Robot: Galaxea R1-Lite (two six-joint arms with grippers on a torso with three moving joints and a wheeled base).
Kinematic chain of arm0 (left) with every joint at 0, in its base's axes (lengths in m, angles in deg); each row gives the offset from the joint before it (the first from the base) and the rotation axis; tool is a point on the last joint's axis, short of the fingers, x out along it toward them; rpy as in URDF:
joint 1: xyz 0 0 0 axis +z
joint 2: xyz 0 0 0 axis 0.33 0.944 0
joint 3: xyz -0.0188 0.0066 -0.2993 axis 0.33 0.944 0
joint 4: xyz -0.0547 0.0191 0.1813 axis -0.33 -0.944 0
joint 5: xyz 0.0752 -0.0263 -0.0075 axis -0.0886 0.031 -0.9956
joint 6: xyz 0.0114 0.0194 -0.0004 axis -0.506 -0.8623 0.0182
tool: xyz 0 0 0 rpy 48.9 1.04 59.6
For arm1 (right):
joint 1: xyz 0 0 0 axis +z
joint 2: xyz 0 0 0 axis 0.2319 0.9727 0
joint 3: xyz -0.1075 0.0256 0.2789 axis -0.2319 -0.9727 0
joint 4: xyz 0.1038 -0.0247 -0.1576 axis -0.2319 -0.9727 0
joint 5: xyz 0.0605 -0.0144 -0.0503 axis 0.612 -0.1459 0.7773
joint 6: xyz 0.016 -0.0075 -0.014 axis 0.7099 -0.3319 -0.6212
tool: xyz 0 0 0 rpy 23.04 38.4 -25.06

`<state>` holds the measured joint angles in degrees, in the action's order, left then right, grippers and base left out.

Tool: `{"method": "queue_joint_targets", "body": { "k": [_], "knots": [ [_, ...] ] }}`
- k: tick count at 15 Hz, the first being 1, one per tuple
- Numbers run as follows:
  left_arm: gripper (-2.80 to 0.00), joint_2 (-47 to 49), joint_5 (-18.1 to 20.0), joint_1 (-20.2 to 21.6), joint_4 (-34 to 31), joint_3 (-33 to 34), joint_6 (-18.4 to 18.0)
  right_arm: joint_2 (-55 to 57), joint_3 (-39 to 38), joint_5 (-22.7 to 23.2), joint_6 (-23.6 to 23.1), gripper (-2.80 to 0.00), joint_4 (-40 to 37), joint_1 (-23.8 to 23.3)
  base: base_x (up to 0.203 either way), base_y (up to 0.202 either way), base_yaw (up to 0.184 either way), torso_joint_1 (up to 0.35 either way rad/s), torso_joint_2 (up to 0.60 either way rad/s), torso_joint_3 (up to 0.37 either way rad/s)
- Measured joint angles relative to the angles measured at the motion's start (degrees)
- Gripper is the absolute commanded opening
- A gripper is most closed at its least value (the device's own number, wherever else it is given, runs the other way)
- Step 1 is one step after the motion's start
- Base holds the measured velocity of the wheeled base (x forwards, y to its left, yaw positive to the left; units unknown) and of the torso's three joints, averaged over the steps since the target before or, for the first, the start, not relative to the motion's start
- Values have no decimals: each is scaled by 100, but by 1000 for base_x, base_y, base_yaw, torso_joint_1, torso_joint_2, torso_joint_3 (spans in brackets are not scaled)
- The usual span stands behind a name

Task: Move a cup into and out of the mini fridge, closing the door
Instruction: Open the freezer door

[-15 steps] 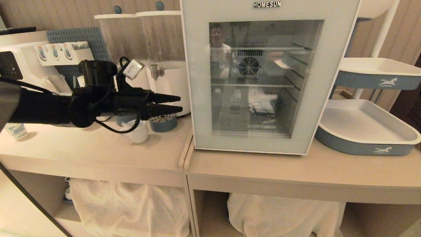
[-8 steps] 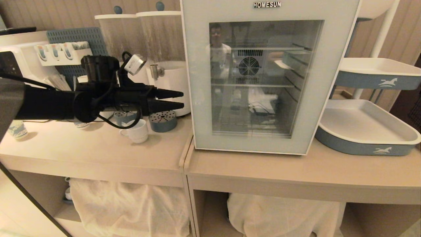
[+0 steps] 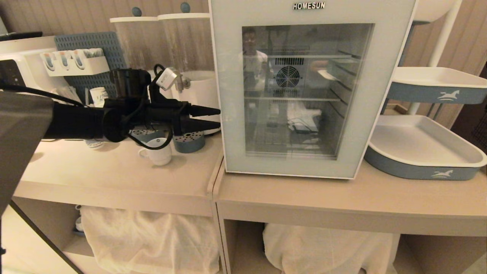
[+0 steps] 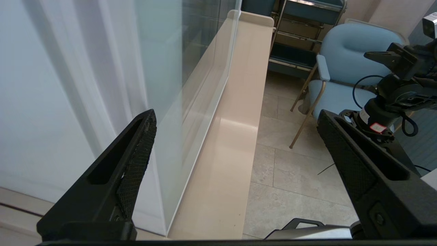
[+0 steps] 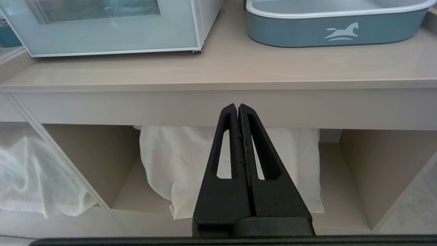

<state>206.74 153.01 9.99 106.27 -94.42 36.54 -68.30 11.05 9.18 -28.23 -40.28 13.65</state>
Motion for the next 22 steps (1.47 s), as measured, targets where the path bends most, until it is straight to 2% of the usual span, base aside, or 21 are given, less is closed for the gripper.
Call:
{"method": "queue_joint_targets", "body": {
  "k": [9, 22],
  "knots": [
    [0, 66, -40, 125, 20, 4, -80, 0, 9, -3, -2, -280, -11, 0, 0, 0, 0, 0, 0, 0],
    [0, 463, -60, 49, 33, -433, -80, 1, 9, -7, 0, -280, -11, 0, 0, 0, 0, 0, 0, 0]
  ]
}}
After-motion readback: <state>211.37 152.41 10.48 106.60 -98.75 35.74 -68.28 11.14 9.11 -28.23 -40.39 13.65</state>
